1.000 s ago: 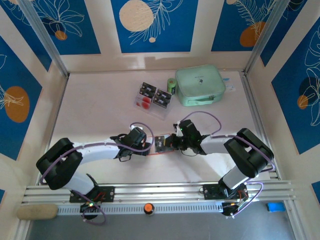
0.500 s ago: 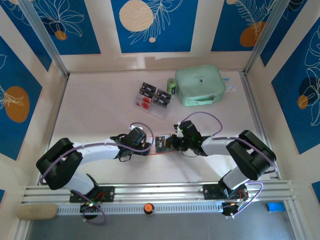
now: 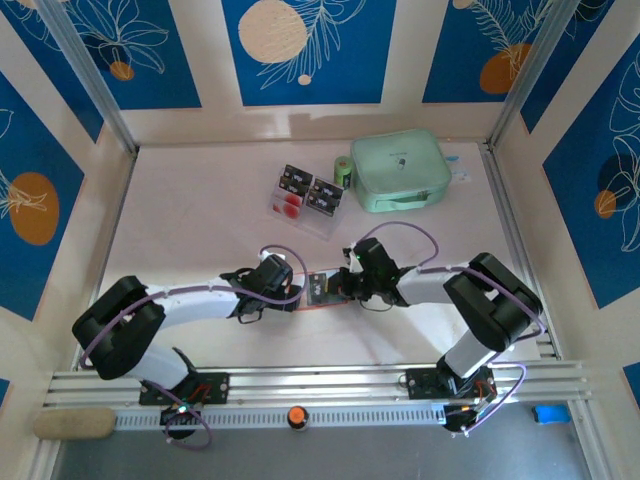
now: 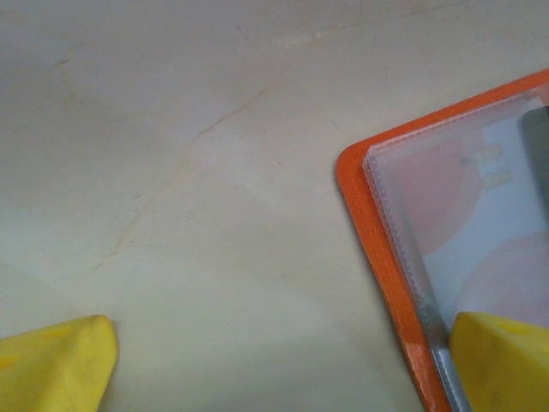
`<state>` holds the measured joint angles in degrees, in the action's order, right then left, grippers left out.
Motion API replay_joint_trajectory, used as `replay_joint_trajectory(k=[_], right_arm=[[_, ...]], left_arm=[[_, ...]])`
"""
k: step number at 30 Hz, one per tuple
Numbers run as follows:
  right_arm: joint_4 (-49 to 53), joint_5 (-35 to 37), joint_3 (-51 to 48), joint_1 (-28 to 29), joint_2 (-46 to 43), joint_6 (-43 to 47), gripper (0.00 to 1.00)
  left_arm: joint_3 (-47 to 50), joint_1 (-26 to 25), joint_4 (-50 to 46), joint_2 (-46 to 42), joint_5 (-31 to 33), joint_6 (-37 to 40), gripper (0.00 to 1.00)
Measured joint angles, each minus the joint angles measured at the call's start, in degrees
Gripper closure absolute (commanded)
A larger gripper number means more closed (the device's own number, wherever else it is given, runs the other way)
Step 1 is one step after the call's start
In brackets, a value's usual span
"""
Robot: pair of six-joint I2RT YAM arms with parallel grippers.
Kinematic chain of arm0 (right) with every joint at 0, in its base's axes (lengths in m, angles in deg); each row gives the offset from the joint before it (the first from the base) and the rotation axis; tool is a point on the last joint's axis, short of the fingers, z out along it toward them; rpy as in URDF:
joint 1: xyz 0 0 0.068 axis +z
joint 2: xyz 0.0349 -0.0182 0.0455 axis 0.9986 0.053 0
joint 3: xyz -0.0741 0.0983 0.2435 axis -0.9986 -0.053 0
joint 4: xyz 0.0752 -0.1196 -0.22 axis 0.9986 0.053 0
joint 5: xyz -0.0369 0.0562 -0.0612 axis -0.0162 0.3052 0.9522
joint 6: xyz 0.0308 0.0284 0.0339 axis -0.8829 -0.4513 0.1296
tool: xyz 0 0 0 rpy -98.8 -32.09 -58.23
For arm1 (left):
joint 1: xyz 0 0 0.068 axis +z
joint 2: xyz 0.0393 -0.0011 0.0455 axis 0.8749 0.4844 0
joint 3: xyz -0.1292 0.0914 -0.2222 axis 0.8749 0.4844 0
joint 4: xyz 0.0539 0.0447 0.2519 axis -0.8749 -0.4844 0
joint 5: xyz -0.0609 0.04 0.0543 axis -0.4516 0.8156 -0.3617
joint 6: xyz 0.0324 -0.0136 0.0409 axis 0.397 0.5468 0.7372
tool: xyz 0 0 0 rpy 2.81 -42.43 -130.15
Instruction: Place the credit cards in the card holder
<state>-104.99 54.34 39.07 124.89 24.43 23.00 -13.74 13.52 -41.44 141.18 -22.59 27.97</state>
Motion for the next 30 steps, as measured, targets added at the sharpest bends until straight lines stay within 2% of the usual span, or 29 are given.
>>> replay_joint_trajectory(k=[8,9,12,14,17,22,30], right_arm=[[2.1,-2.8,3.8,0.0,3.0,1.2,1.00],[3.0,-3.5,4.9,0.0,3.8,1.6,0.97],[6.3,-5.2,8.7,0.3,6.3,3.3,0.79],[8.7,-6.0,10.5,0.6,6.8,4.8,0.70],[12.2,-6.4,12.0,0.7,6.3,6.9,0.66],[20.0,-4.4,13.5,0.7,2.9,10.3,0.70],[25.2,-2.7,17.6,0.7,2.1,13.9,0.91]], left_arm=[[0.0,0.0,0.0,0.0,0.2,0.0,0.00],[0.0,0.0,0.0,0.0,0.2,0.0,0.00],[0.0,0.0,0.0,0.1,0.2,0.0,0.00],[0.0,0.0,0.1,0.1,0.2,-0.2,0.00],[0.0,0.0,0.1,0.1,0.4,-0.5,0.00],[0.2,0.0,-0.1,-0.5,0.4,-1.7,0.00],[0.7,0.0,-2.1,-1.6,1.7,-3.5,0.00]])
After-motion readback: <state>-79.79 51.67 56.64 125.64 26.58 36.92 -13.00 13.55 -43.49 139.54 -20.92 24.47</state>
